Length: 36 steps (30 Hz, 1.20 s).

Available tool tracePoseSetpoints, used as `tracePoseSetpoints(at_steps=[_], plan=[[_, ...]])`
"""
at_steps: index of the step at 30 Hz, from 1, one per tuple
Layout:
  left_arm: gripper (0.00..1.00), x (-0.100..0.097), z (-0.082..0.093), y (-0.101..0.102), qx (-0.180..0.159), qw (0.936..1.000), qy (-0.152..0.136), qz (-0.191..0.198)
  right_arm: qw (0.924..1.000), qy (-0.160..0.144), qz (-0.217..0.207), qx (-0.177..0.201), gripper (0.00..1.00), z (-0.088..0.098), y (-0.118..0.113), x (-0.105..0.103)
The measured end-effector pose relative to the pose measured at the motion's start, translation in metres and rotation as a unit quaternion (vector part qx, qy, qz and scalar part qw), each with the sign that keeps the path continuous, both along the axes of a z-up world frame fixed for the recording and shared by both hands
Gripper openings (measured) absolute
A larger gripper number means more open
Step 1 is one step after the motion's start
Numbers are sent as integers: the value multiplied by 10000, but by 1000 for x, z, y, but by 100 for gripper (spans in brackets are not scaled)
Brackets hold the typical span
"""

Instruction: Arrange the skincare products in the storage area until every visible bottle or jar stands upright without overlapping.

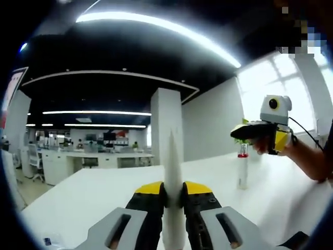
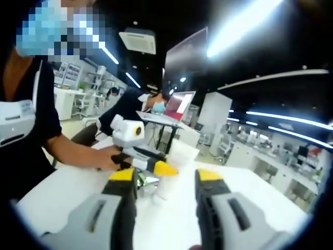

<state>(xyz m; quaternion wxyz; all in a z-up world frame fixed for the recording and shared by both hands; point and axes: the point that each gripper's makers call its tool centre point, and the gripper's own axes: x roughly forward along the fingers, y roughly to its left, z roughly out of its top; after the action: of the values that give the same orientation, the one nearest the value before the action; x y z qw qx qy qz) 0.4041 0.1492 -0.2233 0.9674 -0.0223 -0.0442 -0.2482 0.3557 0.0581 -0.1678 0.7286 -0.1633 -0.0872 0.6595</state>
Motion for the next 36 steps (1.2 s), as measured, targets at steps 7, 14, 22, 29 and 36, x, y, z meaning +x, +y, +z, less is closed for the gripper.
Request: tracePoseSetpoints(at_steps=[7, 14, 22, 29, 36], plan=[[12, -9, 4, -22, -114, 9983, -85, -566, 10000, -23, -60, 25, 44, 2, -3, 4], [12, -17, 3, -40, -84, 9946, -93, -1033, 9999, 34, -100, 87, 43, 3, -4, 7], [12, -30, 5, -59, -131, 9868, -140, -1609, 9996, 190, -97, 163, 42, 2, -5, 11], [12, -43, 7, -75, -129, 9777, -173, -2088, 9991, 377, -6, 199, 40, -2, -3, 9], [12, -51, 7, -86, -139, 9698, -169, -2428, 9980, 568, 125, 263, 37, -4, -2, 8]])
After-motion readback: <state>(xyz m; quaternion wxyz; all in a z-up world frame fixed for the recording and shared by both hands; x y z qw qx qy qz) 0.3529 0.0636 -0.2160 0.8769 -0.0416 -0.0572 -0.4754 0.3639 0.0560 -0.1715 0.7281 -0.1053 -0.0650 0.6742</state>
